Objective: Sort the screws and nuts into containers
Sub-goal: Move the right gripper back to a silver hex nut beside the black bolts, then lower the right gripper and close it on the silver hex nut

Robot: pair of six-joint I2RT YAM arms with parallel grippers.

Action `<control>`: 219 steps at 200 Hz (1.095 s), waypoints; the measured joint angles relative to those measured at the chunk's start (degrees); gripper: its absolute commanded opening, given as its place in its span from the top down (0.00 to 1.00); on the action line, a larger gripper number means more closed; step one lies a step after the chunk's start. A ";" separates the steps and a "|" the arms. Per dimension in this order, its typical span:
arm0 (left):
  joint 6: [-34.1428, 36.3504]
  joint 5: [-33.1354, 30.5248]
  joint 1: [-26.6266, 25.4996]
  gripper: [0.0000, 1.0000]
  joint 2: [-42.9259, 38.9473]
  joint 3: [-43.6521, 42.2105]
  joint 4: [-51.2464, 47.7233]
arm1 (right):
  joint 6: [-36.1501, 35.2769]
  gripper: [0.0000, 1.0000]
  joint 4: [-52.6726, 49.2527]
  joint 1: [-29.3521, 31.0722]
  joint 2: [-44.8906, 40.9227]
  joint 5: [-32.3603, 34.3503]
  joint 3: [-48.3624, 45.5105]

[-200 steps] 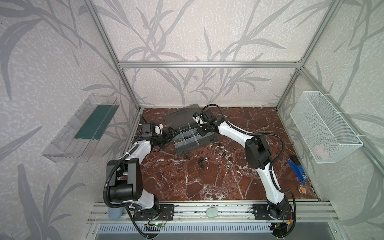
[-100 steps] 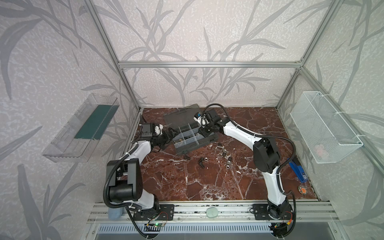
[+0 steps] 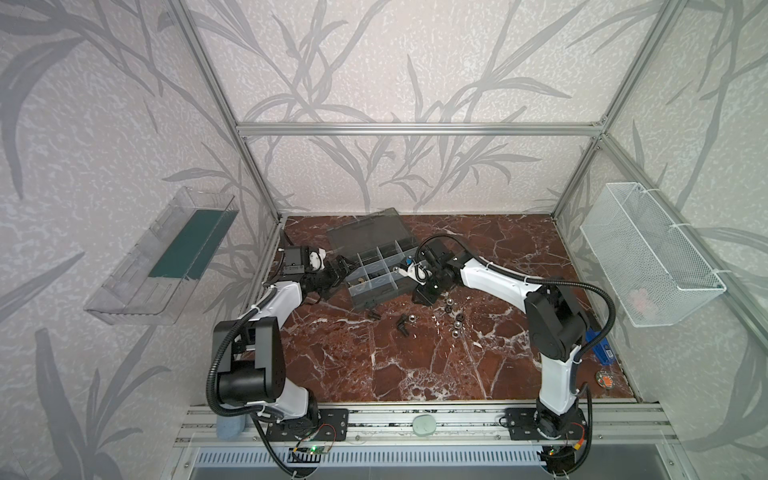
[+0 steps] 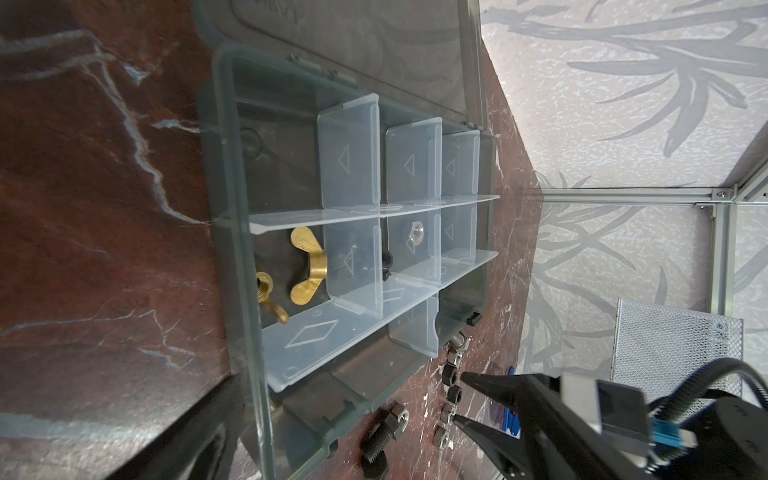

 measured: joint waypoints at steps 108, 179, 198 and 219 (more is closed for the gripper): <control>0.00 0.02 0.00 0.00 -0.07 0.00 0.02 | 0.61 0.59 2.47 6.38 -0.15 1.40 -6.67; 0.00 0.02 0.00 0.01 -0.07 0.00 0.02 | 1.20 0.59 4.44 6.43 -0.13 4.02 -6.67; 0.00 0.04 0.00 0.01 -0.07 0.00 0.02 | 1.20 0.59 4.63 6.43 -0.04 4.42 -6.67; 0.00 0.02 0.00 0.01 -0.07 0.00 0.02 | 1.20 0.59 5.09 6.43 0.44 4.66 -6.67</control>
